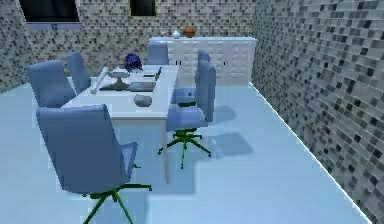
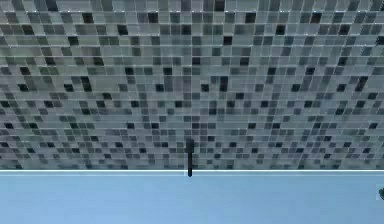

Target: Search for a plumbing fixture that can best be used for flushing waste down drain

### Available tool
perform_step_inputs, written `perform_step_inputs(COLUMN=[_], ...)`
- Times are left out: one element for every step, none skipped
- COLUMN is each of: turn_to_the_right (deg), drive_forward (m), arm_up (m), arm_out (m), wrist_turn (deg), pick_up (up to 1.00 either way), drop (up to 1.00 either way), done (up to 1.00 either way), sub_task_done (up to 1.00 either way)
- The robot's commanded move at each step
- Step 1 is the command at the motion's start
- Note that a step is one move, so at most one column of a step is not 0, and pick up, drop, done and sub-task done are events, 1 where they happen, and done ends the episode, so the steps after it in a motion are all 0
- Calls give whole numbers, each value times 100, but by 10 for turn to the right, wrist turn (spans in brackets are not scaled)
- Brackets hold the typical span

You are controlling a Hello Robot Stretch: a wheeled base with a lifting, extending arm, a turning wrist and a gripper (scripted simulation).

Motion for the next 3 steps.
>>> perform_step_inputs(turn_to_the_right=[-450,-450,-450], drive_forward=[0,0,0], arm_up=[0,0,0], arm_out=[0,0,0], wrist_turn=[0,0,0], pick_up=[0,0,0], drop=[0,0,0], done=[0,0,0], sub_task_done=[0,0,0])
